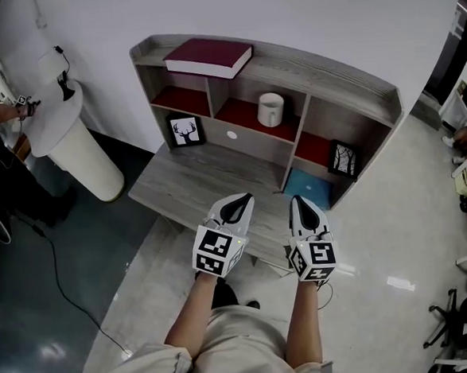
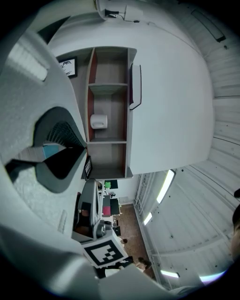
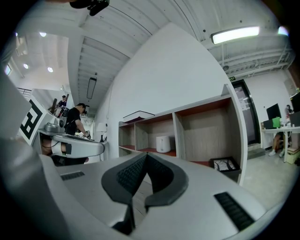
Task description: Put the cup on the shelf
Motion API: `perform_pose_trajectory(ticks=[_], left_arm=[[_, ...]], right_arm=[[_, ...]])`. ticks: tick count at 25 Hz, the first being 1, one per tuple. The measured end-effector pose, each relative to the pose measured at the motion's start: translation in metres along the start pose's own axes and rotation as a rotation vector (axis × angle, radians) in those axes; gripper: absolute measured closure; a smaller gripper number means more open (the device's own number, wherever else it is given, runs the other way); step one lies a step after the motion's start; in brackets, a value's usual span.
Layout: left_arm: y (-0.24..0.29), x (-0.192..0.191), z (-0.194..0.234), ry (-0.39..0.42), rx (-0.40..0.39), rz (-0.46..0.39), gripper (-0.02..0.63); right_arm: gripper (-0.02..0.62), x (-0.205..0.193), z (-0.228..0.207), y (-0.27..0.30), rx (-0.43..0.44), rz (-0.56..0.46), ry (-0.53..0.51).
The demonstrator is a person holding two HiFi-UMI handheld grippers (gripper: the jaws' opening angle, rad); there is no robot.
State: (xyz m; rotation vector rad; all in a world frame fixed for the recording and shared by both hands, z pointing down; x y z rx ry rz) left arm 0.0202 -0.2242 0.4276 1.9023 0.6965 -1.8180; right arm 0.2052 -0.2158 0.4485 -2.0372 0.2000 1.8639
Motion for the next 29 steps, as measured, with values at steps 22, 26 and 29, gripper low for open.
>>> perform_pose_trajectory(ticks=[22,26,29], left_arm=[[-0.021,-0.010,-0.015,-0.023,0.002,0.013,0.595],[-0.023,-0.009,-0.018,-0.025,0.003,0.012,0.595],[-0.023,-0.007,-0.020,-0.026,0.002,0.010,0.595]], right_arm=[[0.580,-0.007,0.009,-0.023,0.007,0.025,0.017],[0.581,-0.006,0.011,-0.027,0.006,0.027,0.014],[0.581,-0.006,0.010,-0.028,0.004,0.029,0.012]])
Point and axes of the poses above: the fingertips, and each gripper's own axes: y forward along the fingers, z to its left, x out of its top, the point moved 8 cm from there along -y, backward along the fingers, and after that the axes turned 10 degrees about -z, right-handed, at the moved point
